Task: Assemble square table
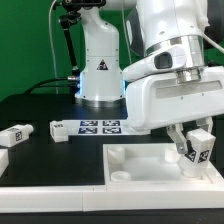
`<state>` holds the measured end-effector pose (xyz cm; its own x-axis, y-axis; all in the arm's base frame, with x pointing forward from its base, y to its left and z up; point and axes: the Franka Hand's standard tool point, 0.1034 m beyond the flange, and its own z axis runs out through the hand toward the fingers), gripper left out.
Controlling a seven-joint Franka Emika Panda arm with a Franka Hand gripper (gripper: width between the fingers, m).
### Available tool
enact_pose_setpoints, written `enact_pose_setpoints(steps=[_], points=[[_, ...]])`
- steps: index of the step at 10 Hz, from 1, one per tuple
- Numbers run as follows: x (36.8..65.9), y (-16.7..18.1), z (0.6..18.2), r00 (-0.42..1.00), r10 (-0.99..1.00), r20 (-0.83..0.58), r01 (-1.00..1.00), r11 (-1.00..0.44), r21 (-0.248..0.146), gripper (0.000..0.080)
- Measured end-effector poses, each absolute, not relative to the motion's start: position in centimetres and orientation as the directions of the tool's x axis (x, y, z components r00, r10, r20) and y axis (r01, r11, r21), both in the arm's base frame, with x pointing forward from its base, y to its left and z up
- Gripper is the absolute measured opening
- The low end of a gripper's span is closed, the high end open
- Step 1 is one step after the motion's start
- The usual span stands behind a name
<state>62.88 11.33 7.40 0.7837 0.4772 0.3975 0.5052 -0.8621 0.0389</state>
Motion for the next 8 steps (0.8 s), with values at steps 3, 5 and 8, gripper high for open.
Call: enact_pose_setpoints(steps=[3,5,8], points=[[62.89,11.29,7.40,0.784,0.477,0.398,0.505,-0.862,0.040,0.0388],[62.89,11.28,7.40,0.784,0.477,0.398,0.505,-0.862,0.040,0.0610],[62.89,11.26,7.40,0.784,0.477,0.398,0.505,-0.862,0.040,0.0648]])
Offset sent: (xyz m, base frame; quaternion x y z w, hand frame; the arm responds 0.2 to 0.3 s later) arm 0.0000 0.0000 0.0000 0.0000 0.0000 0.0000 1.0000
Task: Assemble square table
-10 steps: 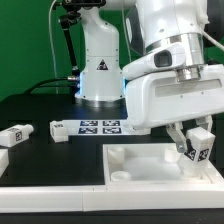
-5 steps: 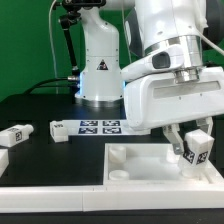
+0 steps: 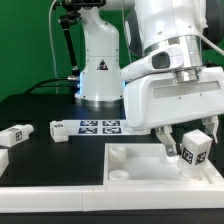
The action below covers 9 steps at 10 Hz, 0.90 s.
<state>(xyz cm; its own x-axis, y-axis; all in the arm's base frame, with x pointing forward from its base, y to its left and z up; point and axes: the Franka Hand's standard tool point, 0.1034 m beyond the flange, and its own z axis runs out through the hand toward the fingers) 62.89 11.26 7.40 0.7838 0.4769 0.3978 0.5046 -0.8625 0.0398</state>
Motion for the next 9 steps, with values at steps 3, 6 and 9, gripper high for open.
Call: enact_pose_setpoints(steps=[3,6,9], points=[[62.9,11.3,7.4,0.785,0.477,0.397,0.504,-0.863,0.039,0.0649],[64.0,11.3,9.2,0.824,0.475,0.309,0.505,-0.863,-0.019,0.0649],[64.1,11.8,8.7,0.872,0.451,0.192,0.474,-0.875,-0.098,0.0649]])
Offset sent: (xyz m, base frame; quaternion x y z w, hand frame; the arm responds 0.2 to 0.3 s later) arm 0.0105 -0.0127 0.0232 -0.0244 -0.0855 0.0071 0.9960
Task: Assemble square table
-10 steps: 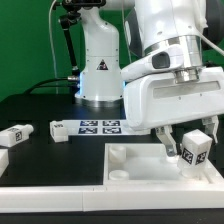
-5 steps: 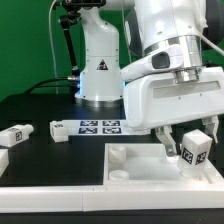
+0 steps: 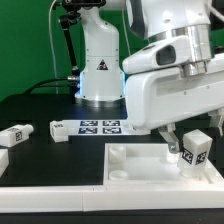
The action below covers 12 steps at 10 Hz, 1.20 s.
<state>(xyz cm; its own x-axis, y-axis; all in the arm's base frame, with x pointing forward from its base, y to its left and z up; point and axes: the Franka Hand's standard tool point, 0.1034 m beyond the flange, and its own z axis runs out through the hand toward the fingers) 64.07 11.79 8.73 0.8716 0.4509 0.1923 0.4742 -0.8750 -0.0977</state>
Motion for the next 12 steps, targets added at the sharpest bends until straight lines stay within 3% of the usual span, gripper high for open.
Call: enact_pose_setpoints(steps=[3,6,7,8,9,10,12], points=[[64.23,12.12,8.22,0.878,0.478,0.038,0.478,-0.866,-0.145,0.0649],[64.41,11.95,7.93,0.889,0.455,0.054,0.458,-0.878,-0.138,0.0649],[64.40,11.94,7.91,0.889,0.454,0.054,0.457,-0.878,-0.138,0.0562],[64.39,12.03,7.92,0.920,0.390,0.044,0.392,-0.909,-0.143,0.0426],[64.39,12.07,7.92,0.945,0.324,0.034,0.325,-0.934,-0.147,0.0426],[64.38,12.05,7.90,0.960,0.278,0.026,0.278,-0.949,-0.148,0.0290],[64.46,11.69,7.83,0.998,0.063,0.015,0.065,-0.987,-0.144,0.0290]])
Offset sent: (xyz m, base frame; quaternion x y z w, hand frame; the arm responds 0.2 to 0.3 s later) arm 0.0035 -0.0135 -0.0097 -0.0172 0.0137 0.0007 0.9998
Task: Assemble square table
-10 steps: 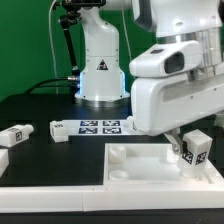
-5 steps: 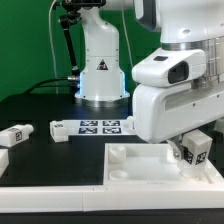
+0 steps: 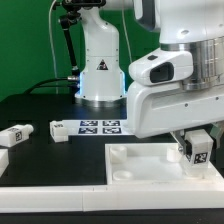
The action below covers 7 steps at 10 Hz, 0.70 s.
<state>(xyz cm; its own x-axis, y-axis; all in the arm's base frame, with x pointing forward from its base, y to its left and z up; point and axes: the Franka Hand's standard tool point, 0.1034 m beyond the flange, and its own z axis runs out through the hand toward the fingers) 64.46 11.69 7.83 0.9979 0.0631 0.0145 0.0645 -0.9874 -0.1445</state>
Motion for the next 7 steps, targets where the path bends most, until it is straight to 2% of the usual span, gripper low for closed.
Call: enact_pose_setpoints(steps=[3,7], points=[[63.50,11.19,7.74,0.963,-0.264,0.051,-0.255,-0.957,-0.140,0.0290],[63.34,11.10,7.73,0.751,-0.660,0.005,-0.652,-0.743,-0.152,0.0291]])
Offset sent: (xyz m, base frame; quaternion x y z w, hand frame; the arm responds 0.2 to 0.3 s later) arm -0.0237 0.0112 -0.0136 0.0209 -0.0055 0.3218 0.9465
